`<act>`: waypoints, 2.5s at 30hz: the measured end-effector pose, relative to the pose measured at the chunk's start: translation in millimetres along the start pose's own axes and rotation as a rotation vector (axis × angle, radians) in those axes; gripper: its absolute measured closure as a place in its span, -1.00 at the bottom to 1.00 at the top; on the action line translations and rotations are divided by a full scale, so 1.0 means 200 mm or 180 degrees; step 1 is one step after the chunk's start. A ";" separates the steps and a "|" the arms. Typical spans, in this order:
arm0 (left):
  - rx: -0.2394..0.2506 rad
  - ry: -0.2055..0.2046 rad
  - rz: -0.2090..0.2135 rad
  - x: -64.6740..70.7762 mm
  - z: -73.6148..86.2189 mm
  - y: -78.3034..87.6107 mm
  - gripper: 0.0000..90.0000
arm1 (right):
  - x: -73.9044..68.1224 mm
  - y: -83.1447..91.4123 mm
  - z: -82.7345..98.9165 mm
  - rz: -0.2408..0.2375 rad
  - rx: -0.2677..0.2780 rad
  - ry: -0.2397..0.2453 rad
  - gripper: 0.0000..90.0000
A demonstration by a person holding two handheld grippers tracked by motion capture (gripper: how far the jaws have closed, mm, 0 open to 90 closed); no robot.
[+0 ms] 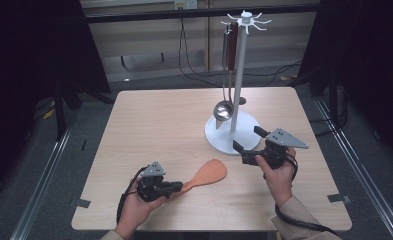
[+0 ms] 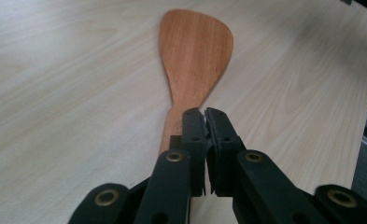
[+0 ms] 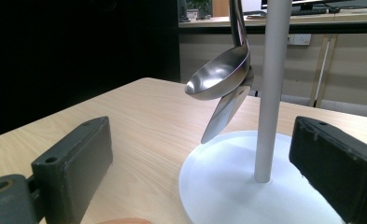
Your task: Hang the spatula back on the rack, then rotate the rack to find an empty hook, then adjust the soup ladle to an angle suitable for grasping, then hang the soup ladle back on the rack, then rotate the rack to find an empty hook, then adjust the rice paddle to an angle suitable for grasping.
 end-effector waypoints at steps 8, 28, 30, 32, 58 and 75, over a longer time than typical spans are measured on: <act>-0.0297 -0.0001 0.0039 0.02 0.08 -0.08 0.97 | 0.01 0.01 -0.01 0.0015 0.0017 -0.0043 -0.86; -0.0178 0.0233 -0.0407 -0.17 0.07 -0.02 0.90 | 0.04 0.02 0.01 0.0049 -0.0019 -0.0041 -0.84; -0.0153 0.0241 -0.0444 -0.18 0.06 -0.02 0.90 | 0.04 0.02 0.00 0.0055 -0.0023 -0.0056 -0.84; -0.0148 0.0256 -0.0477 -0.20 0.06 -0.02 0.90 | 0.05 0.03 0.01 0.0079 -0.0018 -0.0043 -0.84; -0.0048 0.0224 -0.0673 -0.32 -0.06 -0.11 0.92 | 0.17 0.17 0.07 0.0325 -0.0124 0.0011 -0.82; 0.0079 0.0282 -0.0675 -0.34 -0.10 -0.15 0.92 | 0.19 0.21 0.08 0.0370 -0.0149 0.0021 -0.82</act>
Point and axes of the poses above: each handheld gripper's, and its own axes: y roughly backward along the jaws, z roughly out of its underside, x roughly to its right, the point moved 9 cm from there along -y, roughly forward along the jaws, and after that the axes turned 7 degrees about z, right-handed, at the moved point
